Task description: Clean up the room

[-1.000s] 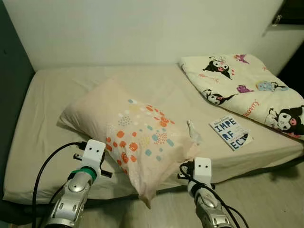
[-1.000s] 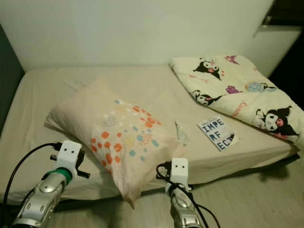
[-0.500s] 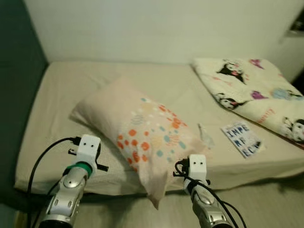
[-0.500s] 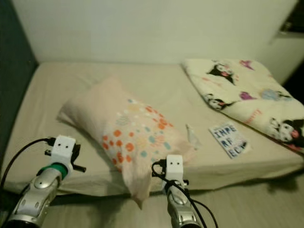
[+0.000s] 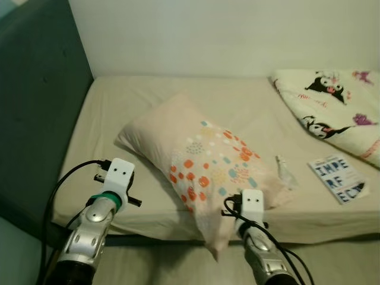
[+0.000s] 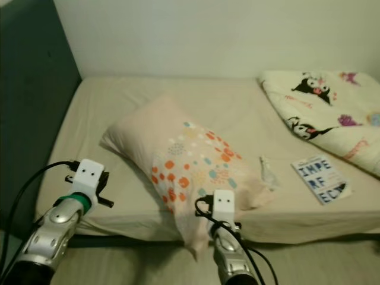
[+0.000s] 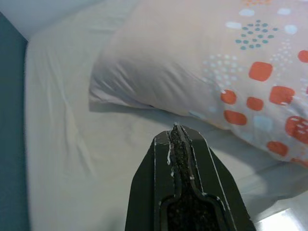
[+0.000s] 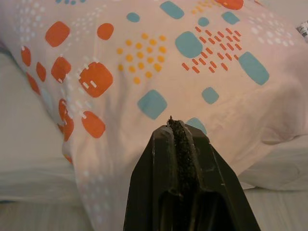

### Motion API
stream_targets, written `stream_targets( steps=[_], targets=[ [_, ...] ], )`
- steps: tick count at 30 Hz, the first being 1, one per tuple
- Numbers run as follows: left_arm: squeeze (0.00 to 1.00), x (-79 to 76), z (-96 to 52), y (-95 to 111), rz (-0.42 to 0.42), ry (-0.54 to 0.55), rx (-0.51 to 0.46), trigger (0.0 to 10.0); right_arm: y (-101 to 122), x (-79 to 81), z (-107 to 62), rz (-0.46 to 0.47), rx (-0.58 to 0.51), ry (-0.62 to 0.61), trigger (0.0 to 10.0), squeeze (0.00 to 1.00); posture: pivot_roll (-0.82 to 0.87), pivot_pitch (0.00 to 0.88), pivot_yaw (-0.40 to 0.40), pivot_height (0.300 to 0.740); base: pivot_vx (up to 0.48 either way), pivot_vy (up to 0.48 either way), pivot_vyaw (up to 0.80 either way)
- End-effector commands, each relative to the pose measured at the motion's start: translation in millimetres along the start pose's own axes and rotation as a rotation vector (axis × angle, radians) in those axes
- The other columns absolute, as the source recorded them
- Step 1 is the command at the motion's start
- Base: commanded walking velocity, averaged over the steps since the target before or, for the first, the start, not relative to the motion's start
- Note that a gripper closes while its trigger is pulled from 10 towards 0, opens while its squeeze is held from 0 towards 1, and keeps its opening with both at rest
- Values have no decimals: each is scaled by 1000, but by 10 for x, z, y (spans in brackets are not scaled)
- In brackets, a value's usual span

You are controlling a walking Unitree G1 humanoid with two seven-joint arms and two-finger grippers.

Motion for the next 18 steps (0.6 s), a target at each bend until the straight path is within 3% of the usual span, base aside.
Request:
stream_targets(
  steps=[1,7,10,15,18],
  targets=[
    [0,-50,0,-57,29,-31,45,10000,-24,-60,-17,13,-1,-30,10000,0,224,20,146,740,0,0,0],
    [0,-112,35,-85,74,-63,99,10000,-109,-260,-81,29,-2,-115,10000,0,239,15,217,740,0,0,0],
    [0,-123,39,-101,64,-67,108,10000,-117,-334,-109,59,-15,-154,10000,0,208,21,204,740,0,0,0],
    [0,-119,84,-130,-20,-40,88,10000,-114,-382,-130,102,-24,-188,10000,0,134,29,133,740,0,0,0],
    [0,-133,68,-251,-146,-25,74,10000,-141,-388,-169,142,-33,-209,10000,0,106,39,134,740,0,0,0]
  ],
)
Point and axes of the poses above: a point about 5 cm out from each wrist's last joint towards the gripper, its own z axis pointing out of the wrist towards the gripper, its own y axis along the axis of the wrist's last joint, x = y × z, the point moved 1 cm from there along z, pointing out of the wrist towards the gripper, and after that the axes turned 11 degrees about -z, right-handed, at the moved point
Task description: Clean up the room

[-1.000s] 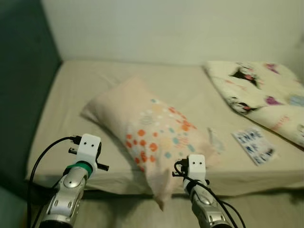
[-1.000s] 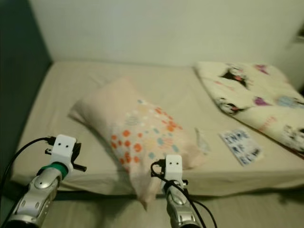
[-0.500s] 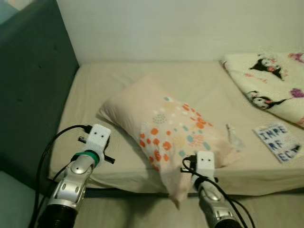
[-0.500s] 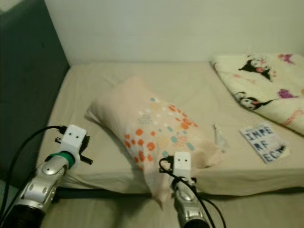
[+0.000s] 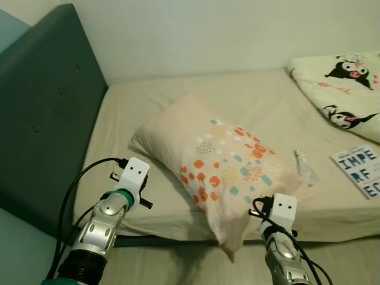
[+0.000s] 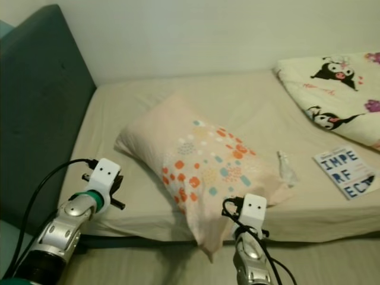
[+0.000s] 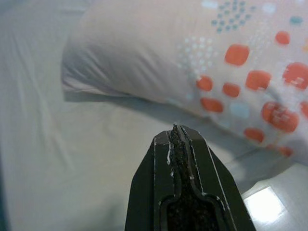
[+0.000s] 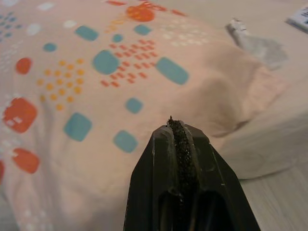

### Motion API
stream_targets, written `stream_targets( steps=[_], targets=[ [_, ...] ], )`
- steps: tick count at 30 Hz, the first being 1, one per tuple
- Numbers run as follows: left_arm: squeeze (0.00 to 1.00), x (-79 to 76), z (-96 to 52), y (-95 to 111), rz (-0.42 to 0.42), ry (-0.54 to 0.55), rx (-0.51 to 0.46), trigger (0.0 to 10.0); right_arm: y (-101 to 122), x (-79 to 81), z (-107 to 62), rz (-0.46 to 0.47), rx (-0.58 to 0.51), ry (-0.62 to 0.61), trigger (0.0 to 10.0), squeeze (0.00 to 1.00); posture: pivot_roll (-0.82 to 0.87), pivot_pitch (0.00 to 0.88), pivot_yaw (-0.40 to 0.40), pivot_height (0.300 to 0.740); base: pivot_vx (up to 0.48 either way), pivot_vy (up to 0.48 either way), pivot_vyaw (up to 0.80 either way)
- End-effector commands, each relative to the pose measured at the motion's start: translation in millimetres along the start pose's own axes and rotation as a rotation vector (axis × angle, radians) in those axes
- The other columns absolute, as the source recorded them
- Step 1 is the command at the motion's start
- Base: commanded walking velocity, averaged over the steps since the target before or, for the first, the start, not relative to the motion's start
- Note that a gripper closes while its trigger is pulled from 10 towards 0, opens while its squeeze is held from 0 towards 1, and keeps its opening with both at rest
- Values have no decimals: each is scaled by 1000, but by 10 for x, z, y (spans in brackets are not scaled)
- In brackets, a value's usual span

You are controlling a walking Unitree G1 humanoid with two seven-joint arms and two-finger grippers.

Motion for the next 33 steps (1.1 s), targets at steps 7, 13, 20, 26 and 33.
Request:
stream_targets(
  steps=[7,13,20,26,33],
  targets=[
    [0,107,-13,-208,-2,49,37,10000,-106,223,-84,-12,34,78,10000,0,101,28,99,740,0,0,0],
    [0,43,-18,-46,8,39,-32,10000,-126,345,-110,-35,49,125,10000,0,127,28,78,740,0,0,0],
    [0,40,-22,-10,-26,40,-58,10000,-138,322,-113,-47,58,106,10000,0,130,29,78,740,177,0,457],
    [0,72,-15,-3,-30,44,-61,10000,-148,325,-108,-19,66,106,10000,0,148,32,78,740,326,0,133],
    [0,94,-27,8,-26,47,-61,10000,-132,333,-102,-21,65,106,10000,0,151,36,78,740,333,0,0]
  ],
)
Point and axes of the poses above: a point about 5 cm out from each wrist's last joint towards the gripper, its own z axis pointing out of the wrist towards the gripper, its own y axis along the axis of the wrist's last joint, x = y × z, the point moved 1 cm from there along z, pointing out of the wrist towards the gripper, and after that the axes turned 11 degrees about -z, right-handed, at the moved point
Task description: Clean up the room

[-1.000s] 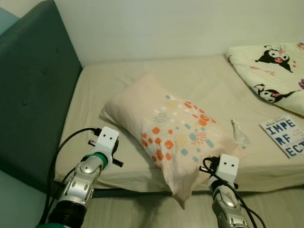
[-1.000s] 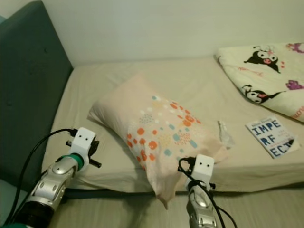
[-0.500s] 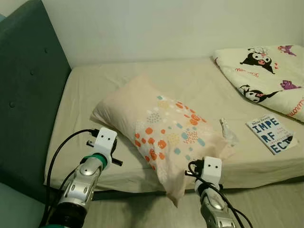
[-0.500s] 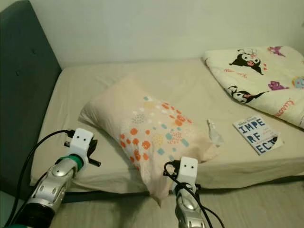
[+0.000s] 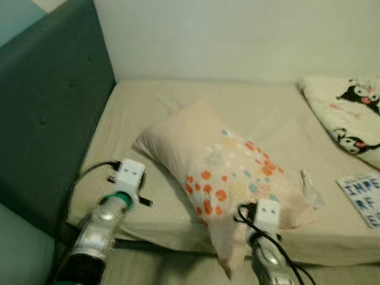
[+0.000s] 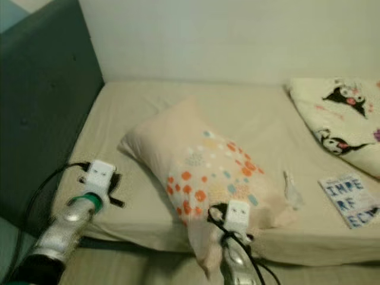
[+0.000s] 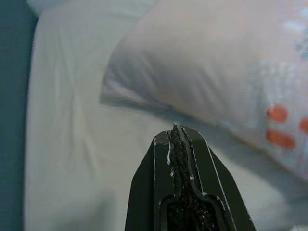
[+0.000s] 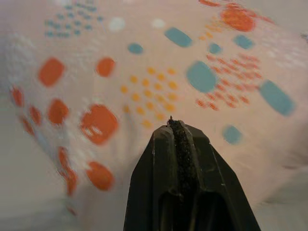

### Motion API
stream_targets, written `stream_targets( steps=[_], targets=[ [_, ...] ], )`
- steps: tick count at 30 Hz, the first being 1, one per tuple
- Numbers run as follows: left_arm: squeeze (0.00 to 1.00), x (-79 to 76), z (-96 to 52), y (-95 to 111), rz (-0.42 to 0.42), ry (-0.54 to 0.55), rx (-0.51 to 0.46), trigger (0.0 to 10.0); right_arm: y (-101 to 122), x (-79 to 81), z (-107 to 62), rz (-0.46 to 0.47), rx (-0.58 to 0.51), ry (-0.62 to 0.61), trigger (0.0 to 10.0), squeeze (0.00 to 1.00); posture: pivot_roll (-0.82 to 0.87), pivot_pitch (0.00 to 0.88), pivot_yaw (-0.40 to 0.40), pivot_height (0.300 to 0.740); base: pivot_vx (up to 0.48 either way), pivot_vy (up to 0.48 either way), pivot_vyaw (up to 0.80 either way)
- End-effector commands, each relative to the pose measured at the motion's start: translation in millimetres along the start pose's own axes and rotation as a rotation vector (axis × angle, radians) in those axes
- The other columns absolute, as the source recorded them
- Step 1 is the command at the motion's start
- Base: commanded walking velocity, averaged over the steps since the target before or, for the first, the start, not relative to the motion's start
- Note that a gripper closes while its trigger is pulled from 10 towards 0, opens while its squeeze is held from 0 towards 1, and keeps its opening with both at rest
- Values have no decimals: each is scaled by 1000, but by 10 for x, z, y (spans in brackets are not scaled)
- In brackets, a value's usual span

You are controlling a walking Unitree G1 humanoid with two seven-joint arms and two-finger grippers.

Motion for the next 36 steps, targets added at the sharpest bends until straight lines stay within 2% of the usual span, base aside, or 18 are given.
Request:
stream_targets(
  steps=[1,6,8,13,21,25,36],
  targets=[
    [0,-100,-2,-32,-8,-30,12,10000,-118,-86,-43,5,44,-28,10000,0,151,36,78,740,326,0,0],
    [0,-113,-4,-44,-4,-49,19,10000,-133,-99,-49,6,48,-33,10000,0,154,39,77,740,187,0,0],
    [0,-130,-7,-60,35,-57,27,10000,-143,-104,-52,6,51,-34,10000,0,154,39,77,740,0,0,0],
    [0,-113,-13,-56,59,-34,13,10000,-149,-102,-55,5,53,-32,10000,0,162,40,74,740,0,0,0],
    [0,-98,-18,-77,58,-14,19,10000,-147,-96,-52,1,53,-24,10000,0,163,40,70,740,0,0,0],
    [0,-94,-17,-79,27,-10,21,10000,-145,-90,-49,-4,53,-18,10000,0,161,33,66,740,0,-284,0],
    [0,-85,-21,-86,18,-5,24,10000,-157,-80,-52,-4,60,-13,10000,0,161,26,64,740,0,-400,0]
  ],
)
Point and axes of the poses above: a point about 5 cm out from each wrist's last joint towards the gripper, its own z axis pointing out of the wrist towards the gripper, its own y axis along the axis of the wrist's last joint, x = y × z, the point moved 1 cm from there along z, pointing out of the wrist towards the gripper, and after that the axes turned 11 degrees about -z, right-handed, at the moved point
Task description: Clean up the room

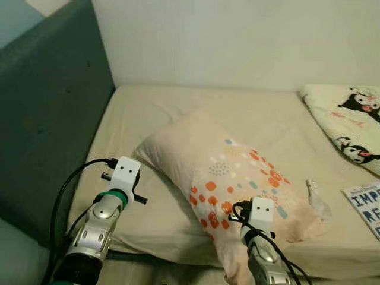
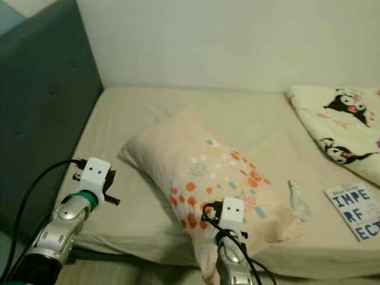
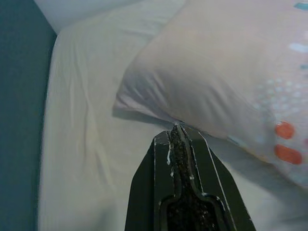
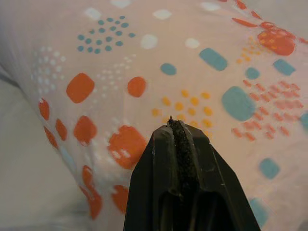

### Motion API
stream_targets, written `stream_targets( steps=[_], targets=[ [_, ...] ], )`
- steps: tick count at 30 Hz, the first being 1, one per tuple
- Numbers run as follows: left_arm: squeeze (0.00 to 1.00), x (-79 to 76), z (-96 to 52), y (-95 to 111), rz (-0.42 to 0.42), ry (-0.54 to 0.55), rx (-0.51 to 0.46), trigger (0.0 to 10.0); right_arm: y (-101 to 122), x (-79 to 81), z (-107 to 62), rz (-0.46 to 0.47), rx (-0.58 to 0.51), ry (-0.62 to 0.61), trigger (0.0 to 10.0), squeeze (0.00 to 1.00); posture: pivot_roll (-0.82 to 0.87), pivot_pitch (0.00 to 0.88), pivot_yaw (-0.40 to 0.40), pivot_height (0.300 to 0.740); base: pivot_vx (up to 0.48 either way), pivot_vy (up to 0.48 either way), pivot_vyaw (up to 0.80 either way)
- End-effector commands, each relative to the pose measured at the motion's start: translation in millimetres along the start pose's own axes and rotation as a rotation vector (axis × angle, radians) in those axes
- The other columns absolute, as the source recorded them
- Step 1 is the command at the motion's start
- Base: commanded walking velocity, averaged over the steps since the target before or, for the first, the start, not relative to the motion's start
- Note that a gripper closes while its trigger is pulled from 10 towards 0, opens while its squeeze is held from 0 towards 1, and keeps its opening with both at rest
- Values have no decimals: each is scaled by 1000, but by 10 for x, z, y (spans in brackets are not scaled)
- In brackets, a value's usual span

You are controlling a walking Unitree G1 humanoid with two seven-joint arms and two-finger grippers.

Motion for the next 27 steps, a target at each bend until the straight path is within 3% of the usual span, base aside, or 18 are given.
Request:
stream_targets(
  steps=[1,10,11,14,18,27],
  targets=[
    [0,-1,-18,-91,-14,2,35,10000,-73,-15,-23,1,29,-4,10000,0,161,26,64,740,0,-480,0],
    [0,46,-16,-96,-40,29,44,10000,-81,-21,-23,-1,34,-3,10000,0,162,29,62,740,0,-408,0],
    [0,94,-15,-134,-144,58,75,10000,-86,-25,-26,-2,35,-3,10000,0,162,31,60,740,0,439,0],
    [0,117,-20,-153,-194,72,90,10000,-88,-28,-27,-3,35,-2,10000,0,162,31,59,740,0,466,0],
    [0,126,-26,-149,-181,75,82,10000,-90,-31,-28,-5,36,-1,10000,0,162,32,55,740,0,480,0],
    [0,141,-40,-158,-105,71,79,10000,-86,-29,-19,-9,38,9,10000,0,167,40,47,740,0,0,0]
  ],
)
Point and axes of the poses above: a point about 5 cm out from each wrist's last joint towards the gripper, its own z axis pointing out of the wrist towards the gripper, its own y axis along the axis of the wrist's last joint, x = y × z, the point moved 1 cm from there along z, pointing out of the wrist towards the gripper, and after that the axes turned 11 degrees about -z, right-handed, at the moved point
